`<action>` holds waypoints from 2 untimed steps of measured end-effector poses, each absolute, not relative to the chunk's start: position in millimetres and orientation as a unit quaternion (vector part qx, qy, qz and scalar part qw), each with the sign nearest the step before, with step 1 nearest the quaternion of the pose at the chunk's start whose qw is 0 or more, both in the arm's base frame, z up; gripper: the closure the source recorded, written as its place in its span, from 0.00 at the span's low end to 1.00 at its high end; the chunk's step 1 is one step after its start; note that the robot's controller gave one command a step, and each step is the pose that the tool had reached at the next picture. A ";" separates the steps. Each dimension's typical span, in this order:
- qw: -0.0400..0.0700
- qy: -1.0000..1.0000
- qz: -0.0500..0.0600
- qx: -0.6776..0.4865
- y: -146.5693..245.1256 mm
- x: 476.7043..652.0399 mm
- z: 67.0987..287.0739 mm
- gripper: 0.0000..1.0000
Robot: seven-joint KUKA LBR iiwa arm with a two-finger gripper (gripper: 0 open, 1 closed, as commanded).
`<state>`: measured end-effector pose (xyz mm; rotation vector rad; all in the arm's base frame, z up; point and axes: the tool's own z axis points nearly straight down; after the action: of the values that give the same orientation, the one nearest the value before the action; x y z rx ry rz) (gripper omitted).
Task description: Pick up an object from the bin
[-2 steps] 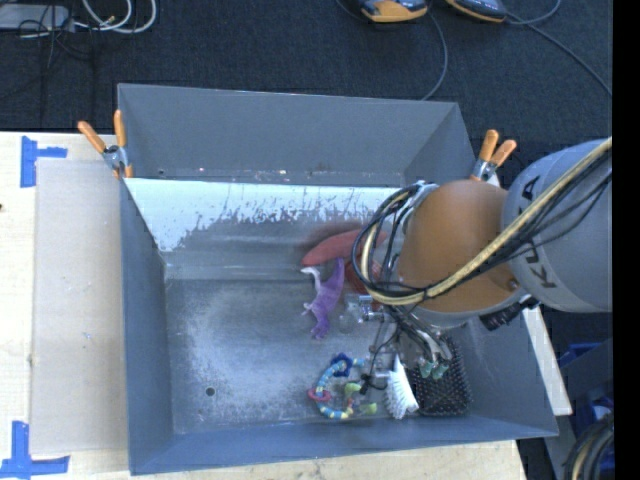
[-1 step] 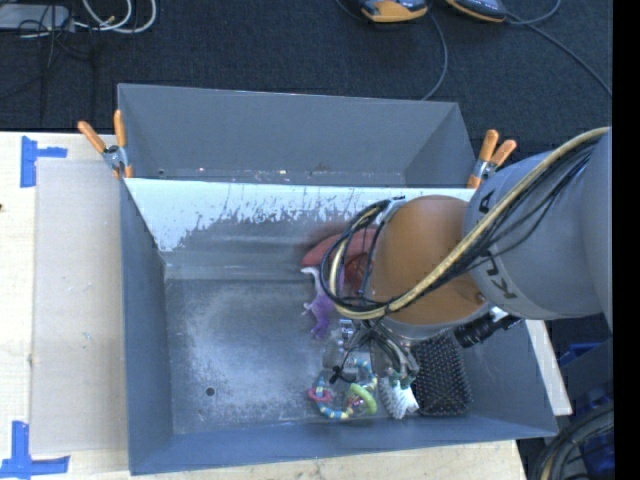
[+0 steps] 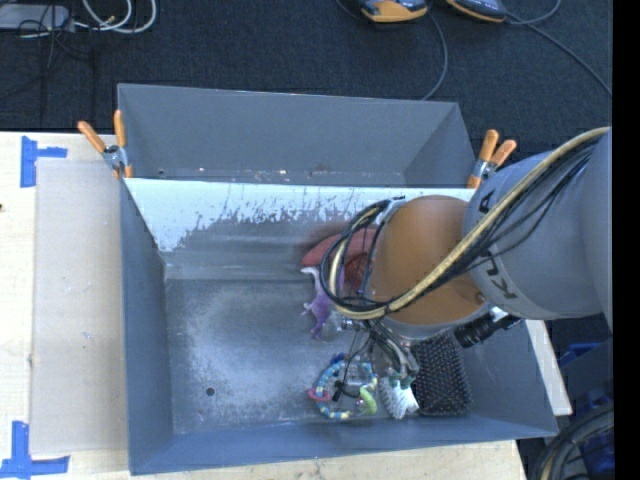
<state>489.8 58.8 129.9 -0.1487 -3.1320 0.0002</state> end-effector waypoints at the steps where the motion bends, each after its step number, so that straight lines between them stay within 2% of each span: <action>1: 0.003 -0.999 0.000 -0.047 58.8 489.8 129.9 0.00; 2: 0.000 -0.996 -0.001 -0.086 49.3 491.6 108.9 0.00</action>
Offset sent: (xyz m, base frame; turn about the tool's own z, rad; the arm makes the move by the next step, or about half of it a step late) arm 0.0010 -0.0273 -0.0569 0.1922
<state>491.6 49.3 108.9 -0.2696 -3.1290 -0.0032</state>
